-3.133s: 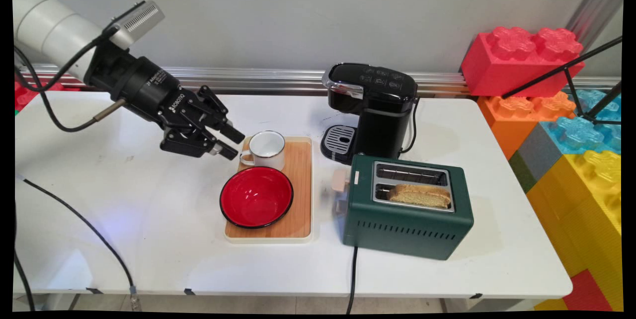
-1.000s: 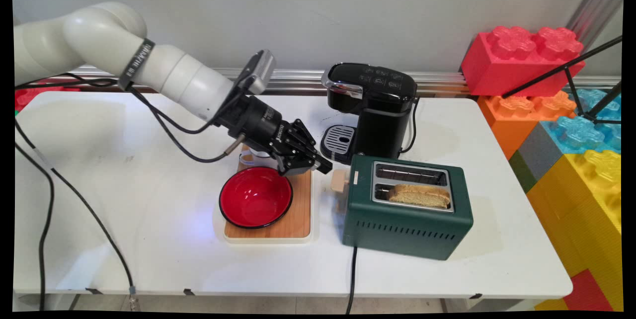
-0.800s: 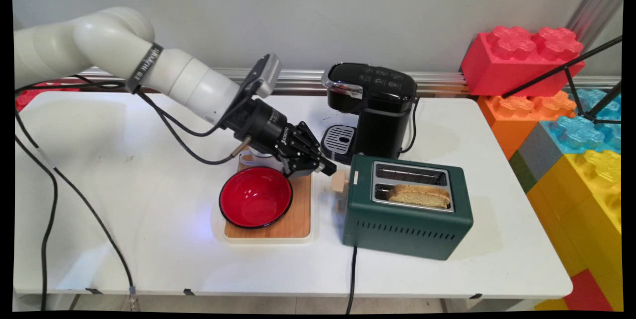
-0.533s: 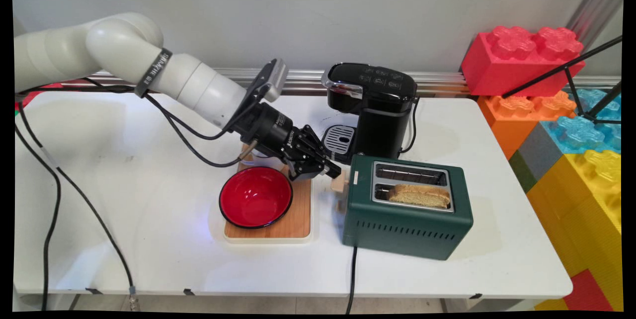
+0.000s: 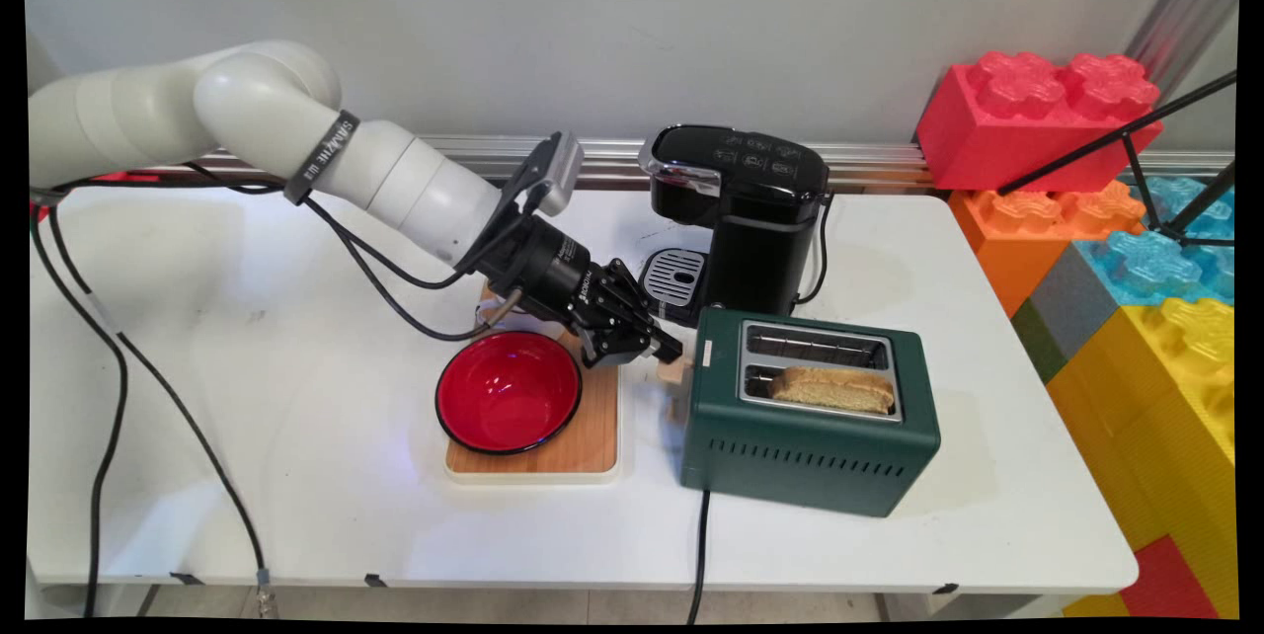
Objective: Press the toaster switch
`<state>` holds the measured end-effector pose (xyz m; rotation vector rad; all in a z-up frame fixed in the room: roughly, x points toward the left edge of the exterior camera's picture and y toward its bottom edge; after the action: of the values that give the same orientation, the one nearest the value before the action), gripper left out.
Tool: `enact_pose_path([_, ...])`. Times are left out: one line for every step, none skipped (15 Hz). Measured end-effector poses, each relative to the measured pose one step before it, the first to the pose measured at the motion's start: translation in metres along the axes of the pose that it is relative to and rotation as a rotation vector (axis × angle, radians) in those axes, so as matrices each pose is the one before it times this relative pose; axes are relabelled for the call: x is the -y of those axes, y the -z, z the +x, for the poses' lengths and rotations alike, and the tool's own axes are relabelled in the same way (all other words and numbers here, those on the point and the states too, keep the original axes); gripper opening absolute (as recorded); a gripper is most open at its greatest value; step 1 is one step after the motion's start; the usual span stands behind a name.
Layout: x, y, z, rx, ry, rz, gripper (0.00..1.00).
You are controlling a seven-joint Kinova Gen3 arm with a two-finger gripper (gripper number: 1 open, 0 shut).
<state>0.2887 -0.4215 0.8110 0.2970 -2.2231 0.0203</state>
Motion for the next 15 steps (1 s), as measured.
enact_pose_path([0.00014, -0.00134, -0.00121, 0.00181, 0.00066, -0.00117, 0.0])
enact_pose_path([0.00033, -0.0016, -0.00142, 0.00179, 0.00078, -0.00078, 0.0])
enact_pose_path([0.00049, -0.00176, -0.00137, 0.00126, 0.00075, 0.00015, 0.0])
enact_pose_path([0.00051, -0.00171, -0.00124, 0.00108, 0.00115, 0.00029, 0.0])
enact_pose_path([0.00035, -0.00108, -0.00078, 0.00047, 0.00082, 0.00047, 0.0])
enact_pose_path([0.00044, -0.00175, -0.00117, 0.00062, 0.00119, 0.00017, 0.0])
enact_pose_path([0.00027, -0.00125, -0.00079, 0.00092, 0.00066, -0.00038, 0.0])
enact_pose_path([0.00046, -0.00189, -0.00147, 0.00086, 0.00134, 0.00012, 0.0])
enact_pose_path([0.00028, -0.00152, -0.00146, 0.00096, 0.00123, 0.00026, 0.0])
enact_pose_path([0.00047, -0.00176, -0.0015, 0.00111, 0.00137, 0.00034, 0.0])
enact_pose_path([0.00023, -0.0016, -0.00122, 0.00052, 0.00084, 0.0001, 0.0])
enact_pose_path([0.00034, -0.00182, -0.00127, 0.00015, 0.00133, 0.00025, 0.0])
enact_pose_path([0.00014, -0.00115, -0.0007, -0.00001, 0.00064, 0.0001, 0.0])
enact_pose_path([0.00014, -0.00159, -0.00104, -0.00008, 0.00106, 0.00027, 0.0])
enact_pose_path([0.00019, -0.00206, -0.00088, -0.00061, 0.00096, 0.0, 0.0])
